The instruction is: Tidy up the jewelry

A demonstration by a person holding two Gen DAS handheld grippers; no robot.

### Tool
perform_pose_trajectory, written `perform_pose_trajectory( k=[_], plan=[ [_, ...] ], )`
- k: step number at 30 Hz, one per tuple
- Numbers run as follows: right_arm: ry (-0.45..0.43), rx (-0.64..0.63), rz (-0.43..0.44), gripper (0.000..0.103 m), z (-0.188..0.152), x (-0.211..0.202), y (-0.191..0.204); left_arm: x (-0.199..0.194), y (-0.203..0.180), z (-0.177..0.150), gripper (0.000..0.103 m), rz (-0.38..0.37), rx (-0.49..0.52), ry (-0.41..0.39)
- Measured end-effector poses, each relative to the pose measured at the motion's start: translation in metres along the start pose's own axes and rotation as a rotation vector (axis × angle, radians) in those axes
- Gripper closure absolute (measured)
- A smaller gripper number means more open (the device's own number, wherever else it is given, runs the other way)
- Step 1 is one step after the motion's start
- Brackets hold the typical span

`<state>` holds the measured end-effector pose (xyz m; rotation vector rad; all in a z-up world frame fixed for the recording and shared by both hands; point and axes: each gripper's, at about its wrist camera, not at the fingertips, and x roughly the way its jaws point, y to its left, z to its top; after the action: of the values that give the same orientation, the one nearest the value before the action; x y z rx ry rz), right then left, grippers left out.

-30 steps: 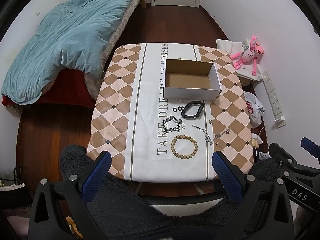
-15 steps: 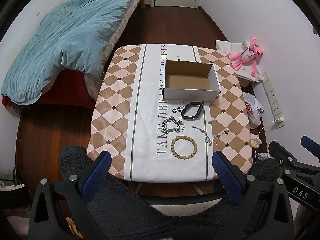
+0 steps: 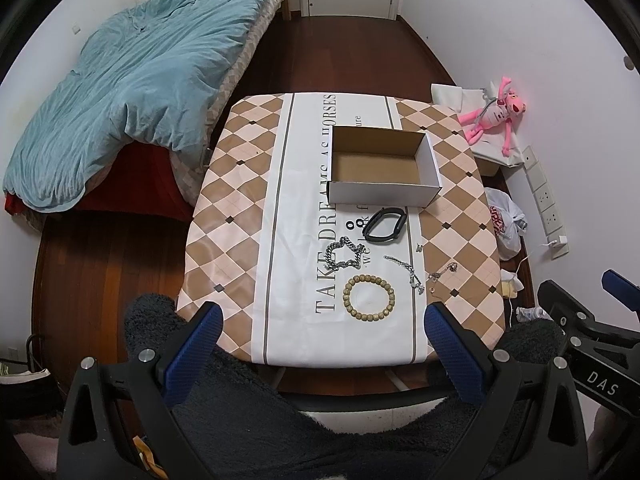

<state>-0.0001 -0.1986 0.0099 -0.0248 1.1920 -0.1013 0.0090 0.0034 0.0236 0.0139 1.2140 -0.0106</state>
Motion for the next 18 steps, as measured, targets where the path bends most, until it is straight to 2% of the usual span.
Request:
perform_pose_trajectory(
  k=[18],
  plan=[
    [-0.004, -0.002, -0.003, 0.000, 0.0032, -0.0032, 0.0041, -0.0033, -0.0002, -0.0037, 0.000, -0.007, -0.005, -0.010]
  ],
)
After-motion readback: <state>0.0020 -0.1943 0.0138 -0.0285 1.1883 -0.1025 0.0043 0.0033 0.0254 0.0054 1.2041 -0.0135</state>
